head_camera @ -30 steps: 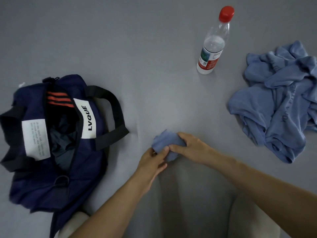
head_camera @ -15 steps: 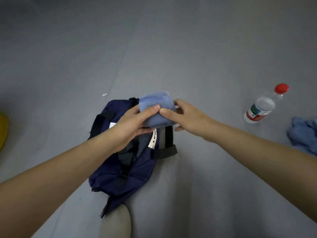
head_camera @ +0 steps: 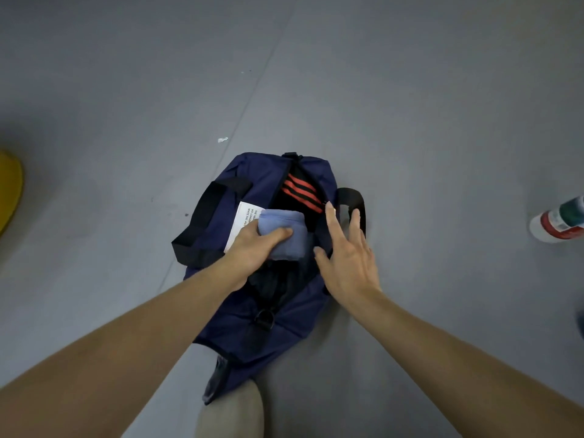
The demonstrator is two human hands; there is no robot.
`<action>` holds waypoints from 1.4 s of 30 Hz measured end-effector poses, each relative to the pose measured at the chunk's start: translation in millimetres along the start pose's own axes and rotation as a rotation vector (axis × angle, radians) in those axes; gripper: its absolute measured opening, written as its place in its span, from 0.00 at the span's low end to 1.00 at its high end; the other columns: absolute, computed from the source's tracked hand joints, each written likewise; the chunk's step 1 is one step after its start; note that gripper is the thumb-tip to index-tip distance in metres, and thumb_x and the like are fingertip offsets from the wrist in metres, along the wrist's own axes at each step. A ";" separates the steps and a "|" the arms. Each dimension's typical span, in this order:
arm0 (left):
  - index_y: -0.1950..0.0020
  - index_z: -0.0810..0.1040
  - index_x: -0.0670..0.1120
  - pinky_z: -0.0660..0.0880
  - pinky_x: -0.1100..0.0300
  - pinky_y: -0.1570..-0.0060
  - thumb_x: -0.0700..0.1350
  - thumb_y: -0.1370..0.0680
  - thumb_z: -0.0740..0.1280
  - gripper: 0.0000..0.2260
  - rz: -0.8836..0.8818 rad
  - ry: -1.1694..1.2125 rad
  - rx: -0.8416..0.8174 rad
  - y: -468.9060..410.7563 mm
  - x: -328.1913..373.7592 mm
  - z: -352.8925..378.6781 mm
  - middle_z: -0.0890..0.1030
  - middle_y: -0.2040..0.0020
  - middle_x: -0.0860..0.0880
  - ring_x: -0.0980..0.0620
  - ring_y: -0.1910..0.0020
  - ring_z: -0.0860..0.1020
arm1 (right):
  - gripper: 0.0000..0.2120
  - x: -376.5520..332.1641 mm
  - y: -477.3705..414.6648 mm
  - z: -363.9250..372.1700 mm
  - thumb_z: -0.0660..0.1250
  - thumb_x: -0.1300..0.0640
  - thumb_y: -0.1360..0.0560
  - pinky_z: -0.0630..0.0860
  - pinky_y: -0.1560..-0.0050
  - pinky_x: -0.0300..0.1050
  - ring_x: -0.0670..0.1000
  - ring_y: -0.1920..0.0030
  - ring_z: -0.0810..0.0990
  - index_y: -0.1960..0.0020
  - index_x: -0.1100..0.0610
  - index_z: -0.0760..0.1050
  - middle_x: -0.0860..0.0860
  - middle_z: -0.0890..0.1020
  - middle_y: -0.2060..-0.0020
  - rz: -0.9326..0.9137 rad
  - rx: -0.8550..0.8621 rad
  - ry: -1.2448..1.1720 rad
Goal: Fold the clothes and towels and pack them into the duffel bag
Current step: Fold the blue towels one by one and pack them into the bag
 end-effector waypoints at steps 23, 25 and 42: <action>0.26 0.68 0.51 0.77 0.50 0.40 0.47 0.22 0.71 0.25 0.747 -0.828 0.296 -38.7 16.9 58.1 0.70 0.28 0.44 0.42 0.36 0.75 | 0.46 16.3 -12.7 19.5 0.60 0.62 0.23 0.78 0.58 0.47 0.49 0.64 0.76 0.21 0.38 0.32 0.42 0.48 0.19 -0.108 -0.245 -0.173; 0.29 0.74 0.46 0.73 0.51 0.35 0.40 0.25 0.73 0.24 0.967 -0.959 0.293 -28.9 20.3 72.5 0.75 0.34 0.41 0.41 0.36 0.75 | 0.46 17.1 -12.2 18.8 0.60 0.62 0.23 0.79 0.56 0.50 0.51 0.63 0.78 0.22 0.37 0.32 0.42 0.49 0.19 -0.115 -0.243 -0.178; 0.18 0.47 0.44 0.55 0.51 0.21 0.52 0.17 0.59 0.33 0.762 -1.086 0.036 -23.4 -6.9 58.3 0.50 0.17 0.44 0.48 0.19 0.50 | 0.38 22.3 7.8 3.9 0.59 0.47 0.18 0.74 0.35 0.58 0.58 0.32 0.75 0.23 0.33 0.33 0.42 0.49 0.19 -0.160 -0.270 -0.228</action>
Point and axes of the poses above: each hand's wrist, its own y-axis away from the middle knuckle, its own z-axis out of the palm, x = y × z, the point moved 9 cm from there along -y, towards the middle knuckle
